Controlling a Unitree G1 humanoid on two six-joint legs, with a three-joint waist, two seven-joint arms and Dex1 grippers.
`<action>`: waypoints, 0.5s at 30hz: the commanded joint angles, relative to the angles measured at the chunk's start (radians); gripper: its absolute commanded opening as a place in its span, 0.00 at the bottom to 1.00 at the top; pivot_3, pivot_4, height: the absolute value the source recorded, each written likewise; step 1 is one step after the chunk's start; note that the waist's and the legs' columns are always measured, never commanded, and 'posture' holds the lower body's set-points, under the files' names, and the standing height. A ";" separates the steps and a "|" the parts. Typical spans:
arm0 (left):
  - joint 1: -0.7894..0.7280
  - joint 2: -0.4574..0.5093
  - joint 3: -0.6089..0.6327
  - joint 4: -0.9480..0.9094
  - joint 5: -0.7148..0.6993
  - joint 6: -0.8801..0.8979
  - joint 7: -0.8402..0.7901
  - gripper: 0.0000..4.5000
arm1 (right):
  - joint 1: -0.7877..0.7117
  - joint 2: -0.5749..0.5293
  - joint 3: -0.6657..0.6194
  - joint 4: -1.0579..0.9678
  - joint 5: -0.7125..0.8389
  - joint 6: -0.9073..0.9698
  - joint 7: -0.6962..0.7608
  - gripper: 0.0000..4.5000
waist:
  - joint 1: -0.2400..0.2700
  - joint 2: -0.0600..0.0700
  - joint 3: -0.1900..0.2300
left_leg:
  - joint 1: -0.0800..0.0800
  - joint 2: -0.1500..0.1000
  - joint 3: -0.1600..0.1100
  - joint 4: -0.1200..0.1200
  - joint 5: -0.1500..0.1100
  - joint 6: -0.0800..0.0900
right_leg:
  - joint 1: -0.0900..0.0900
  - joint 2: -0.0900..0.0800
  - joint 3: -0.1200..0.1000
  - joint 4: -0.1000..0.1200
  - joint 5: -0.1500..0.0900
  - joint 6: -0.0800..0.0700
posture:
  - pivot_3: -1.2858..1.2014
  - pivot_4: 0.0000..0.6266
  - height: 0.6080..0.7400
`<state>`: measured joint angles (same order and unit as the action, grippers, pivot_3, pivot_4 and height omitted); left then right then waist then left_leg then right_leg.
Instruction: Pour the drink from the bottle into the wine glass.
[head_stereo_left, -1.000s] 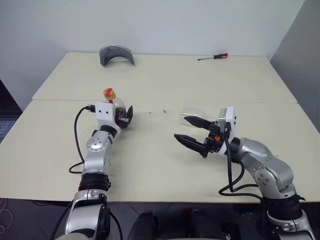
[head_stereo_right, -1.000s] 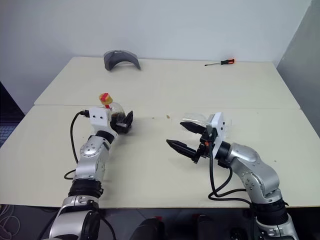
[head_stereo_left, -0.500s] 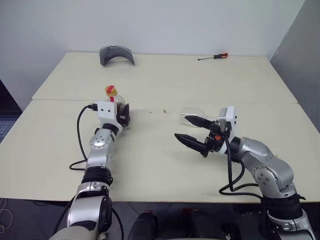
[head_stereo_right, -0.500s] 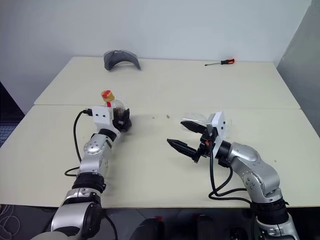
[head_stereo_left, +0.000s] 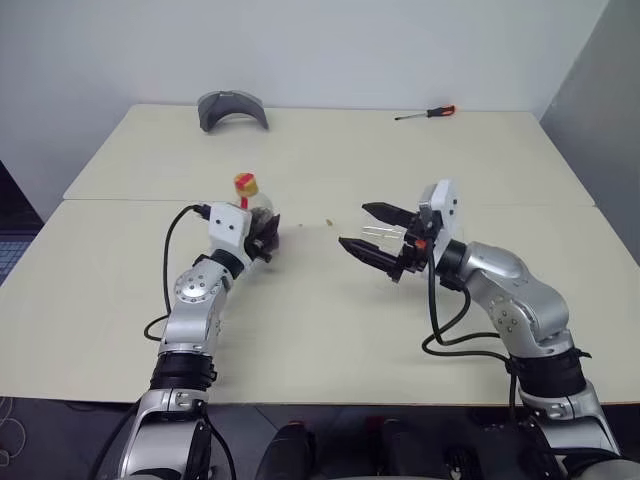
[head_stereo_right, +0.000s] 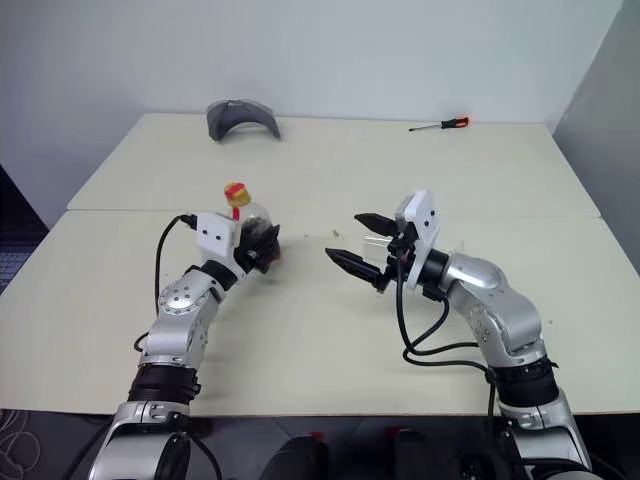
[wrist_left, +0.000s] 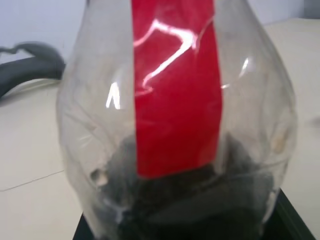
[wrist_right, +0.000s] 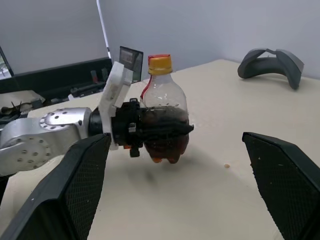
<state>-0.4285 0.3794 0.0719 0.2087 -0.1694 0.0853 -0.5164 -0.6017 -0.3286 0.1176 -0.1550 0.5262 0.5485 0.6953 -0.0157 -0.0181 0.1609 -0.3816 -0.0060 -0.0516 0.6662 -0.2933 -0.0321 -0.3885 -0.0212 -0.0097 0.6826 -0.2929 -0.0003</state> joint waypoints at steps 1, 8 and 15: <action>-0.023 0.029 -0.017 -0.146 -0.060 0.080 -0.079 0.35 | -0.122 0.040 0.008 0.062 -0.011 -0.002 0.013 1.00 | -0.003 0.000 0.000 | 0.000 0.000 -0.001 0.000 0.000 0.000 | 0.000 0.000 0.000 0.000 0.000 0.000 | 0.52 0.24 1.00; -0.031 0.021 -0.049 -0.166 -0.094 0.145 -0.159 0.33 | -0.224 0.060 0.039 0.210 -0.053 -0.031 0.121 1.00 | -0.003 0.000 0.000 | -0.002 -0.001 0.000 0.000 0.000 0.001 | 0.000 -0.001 0.000 -0.001 0.000 0.000 | 0.52 0.24 1.00; -0.058 -0.011 -0.086 -0.137 -0.080 0.123 -0.188 0.30 | -0.303 0.125 0.025 0.314 -0.066 -0.038 0.133 1.00 | -0.011 0.000 0.000 | -0.001 0.000 -0.001 0.000 -0.001 0.001 | 0.000 -0.001 -0.001 0.000 0.000 0.000 | 0.52 0.24 1.00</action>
<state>-0.4587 0.3676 -0.0144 0.0943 -0.2458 0.2346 -0.6921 -0.8828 -0.2142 0.1610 0.1576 0.4608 0.5314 0.8257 -0.0265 -0.0178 0.1611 -0.3827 -0.0060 -0.0528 0.6663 -0.2940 -0.0307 -0.3890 -0.0217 -0.0106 0.6825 -0.2928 -0.0006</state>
